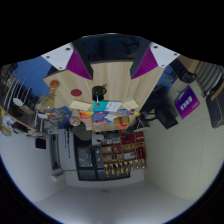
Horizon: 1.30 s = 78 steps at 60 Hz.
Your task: Pour water
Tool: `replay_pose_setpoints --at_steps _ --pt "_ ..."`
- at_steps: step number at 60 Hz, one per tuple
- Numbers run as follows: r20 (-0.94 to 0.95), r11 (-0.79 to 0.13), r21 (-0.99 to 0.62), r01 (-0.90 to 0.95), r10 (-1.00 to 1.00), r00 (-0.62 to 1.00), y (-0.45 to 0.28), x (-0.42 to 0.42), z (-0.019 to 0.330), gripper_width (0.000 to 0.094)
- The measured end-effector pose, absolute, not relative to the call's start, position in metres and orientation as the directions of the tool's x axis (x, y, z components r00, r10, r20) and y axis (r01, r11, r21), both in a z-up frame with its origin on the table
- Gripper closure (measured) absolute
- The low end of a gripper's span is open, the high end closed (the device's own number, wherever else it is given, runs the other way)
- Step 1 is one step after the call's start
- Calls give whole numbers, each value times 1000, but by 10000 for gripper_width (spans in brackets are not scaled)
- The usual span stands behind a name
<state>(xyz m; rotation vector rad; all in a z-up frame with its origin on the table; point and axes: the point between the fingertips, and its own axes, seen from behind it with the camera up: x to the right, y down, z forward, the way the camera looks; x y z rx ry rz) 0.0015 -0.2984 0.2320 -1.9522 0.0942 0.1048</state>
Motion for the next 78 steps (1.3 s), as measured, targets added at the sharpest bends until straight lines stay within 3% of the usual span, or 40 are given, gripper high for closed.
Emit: replay_pose_setpoints --at_steps 8,20,36,50,54,64,72,78 --pt "-103 -325 -936 -139 -127 987 -305 38 231 124" --pt "-70 -306 -940 -150 -258 964 -295 169 183 123" --pt "-42 -255 -960 -117 -280 959 -154 342 104 123" --pt "-37 -185 -980 -73 -191 981 -52 379 74 104" --pt "-14 -191 -980 -49 -179 984 -40 380 64 527" --pt "-73 -147 -983 -105 -207 975 -26 378 63 530" --pt "-59 -256 -960 -110 -201 978 -25 381 64 598" --pt "116 -322 -945 49 -191 975 -19 389 99 627"
